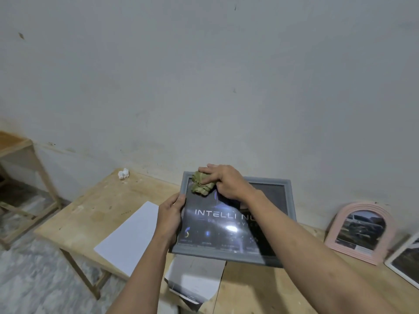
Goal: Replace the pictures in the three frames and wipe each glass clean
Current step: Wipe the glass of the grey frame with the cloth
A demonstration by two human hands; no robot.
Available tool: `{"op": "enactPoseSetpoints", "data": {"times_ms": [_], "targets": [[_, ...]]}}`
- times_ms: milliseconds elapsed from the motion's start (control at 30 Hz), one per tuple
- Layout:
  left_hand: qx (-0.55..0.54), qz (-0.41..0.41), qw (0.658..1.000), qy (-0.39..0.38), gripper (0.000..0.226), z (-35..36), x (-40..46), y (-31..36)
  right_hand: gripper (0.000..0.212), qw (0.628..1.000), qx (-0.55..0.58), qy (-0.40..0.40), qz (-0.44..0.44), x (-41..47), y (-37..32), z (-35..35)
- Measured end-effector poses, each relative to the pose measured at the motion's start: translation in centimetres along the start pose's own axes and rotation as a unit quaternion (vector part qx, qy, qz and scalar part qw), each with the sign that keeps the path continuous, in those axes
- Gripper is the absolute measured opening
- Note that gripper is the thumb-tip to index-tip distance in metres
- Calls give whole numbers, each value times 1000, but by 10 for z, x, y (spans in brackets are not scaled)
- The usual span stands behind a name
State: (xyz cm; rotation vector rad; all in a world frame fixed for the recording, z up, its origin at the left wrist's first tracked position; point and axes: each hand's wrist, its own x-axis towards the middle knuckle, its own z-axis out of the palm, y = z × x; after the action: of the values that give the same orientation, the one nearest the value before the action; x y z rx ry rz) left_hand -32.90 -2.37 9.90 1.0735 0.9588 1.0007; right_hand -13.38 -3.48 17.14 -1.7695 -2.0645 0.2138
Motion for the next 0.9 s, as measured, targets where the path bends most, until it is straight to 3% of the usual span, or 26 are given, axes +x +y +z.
{"op": "enactPoseSetpoints", "data": {"times_ms": [200,433,767,900], "targets": [[-26,-29,998,41,23,-8,-3,-3,57,998,8,12,54,-27,28,-16],[-52,-3,996,70,20,-38,6,2,57,986,16,76,148,-72,77,-41],[-123,7,981,149,9,-47,11,4,59,987,-31,134,78,-106,62,6],[-124,9,979,161,13,-51,14,4,59,990,-36,114,76,-136,62,35]]}}
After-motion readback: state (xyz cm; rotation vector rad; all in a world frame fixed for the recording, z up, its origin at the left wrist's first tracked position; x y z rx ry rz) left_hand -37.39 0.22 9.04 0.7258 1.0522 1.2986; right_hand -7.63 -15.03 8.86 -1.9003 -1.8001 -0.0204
